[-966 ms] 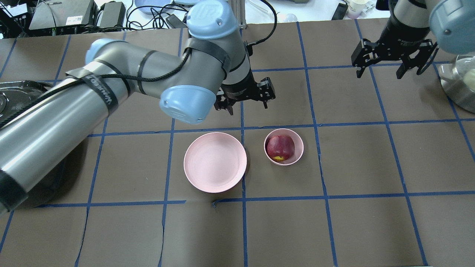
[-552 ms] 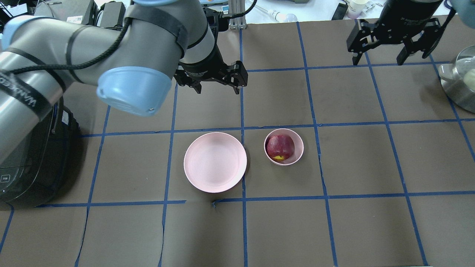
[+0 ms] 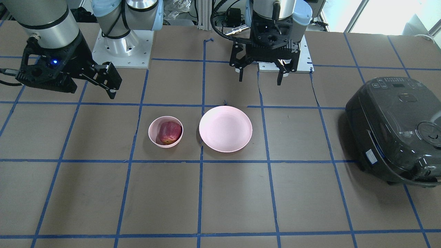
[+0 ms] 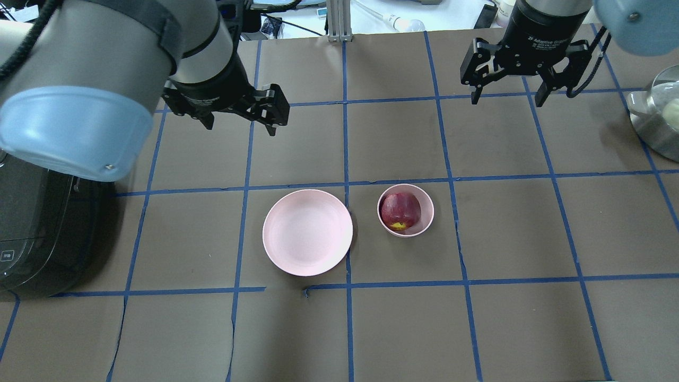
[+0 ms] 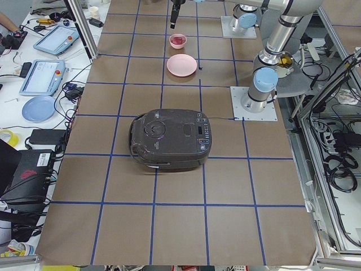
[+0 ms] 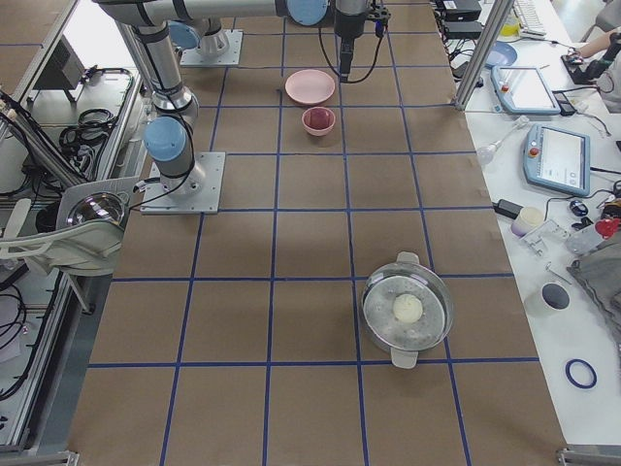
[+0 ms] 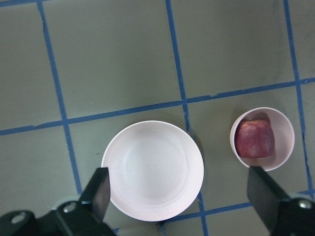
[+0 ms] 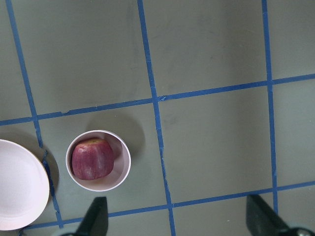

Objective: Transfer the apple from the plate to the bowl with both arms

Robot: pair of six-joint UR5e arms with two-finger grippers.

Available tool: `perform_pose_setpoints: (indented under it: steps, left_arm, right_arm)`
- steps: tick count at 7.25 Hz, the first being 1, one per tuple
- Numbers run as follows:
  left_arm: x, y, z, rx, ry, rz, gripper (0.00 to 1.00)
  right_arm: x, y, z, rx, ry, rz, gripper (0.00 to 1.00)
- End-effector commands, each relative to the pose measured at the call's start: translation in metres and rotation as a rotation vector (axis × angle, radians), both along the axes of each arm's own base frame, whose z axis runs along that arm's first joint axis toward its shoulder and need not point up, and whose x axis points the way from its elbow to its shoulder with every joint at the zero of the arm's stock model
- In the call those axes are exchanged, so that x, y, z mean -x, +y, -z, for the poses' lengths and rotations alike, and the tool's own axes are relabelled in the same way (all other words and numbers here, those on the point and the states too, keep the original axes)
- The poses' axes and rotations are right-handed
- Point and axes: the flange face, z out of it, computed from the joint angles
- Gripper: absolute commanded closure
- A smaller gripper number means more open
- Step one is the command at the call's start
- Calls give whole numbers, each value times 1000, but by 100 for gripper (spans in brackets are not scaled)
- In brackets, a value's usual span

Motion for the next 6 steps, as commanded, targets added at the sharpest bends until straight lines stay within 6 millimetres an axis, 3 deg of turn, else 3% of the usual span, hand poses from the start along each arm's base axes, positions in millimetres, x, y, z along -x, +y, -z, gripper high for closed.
perform_pose_setpoints:
  steps: [1,2,6]
  left_arm:
    - [-38,-13,-10,-8,55,-47,0]
    - [-47,-16,-10,-23,60,-65,0]
    - [-47,-11,-12,-37,57,-64,0]
  right_arm:
    - [3,1,5,-13,5,3,0]
    - [2,2,5,-15,0,-1,0]
    - [2,4,2,-13,-6,-99,0]
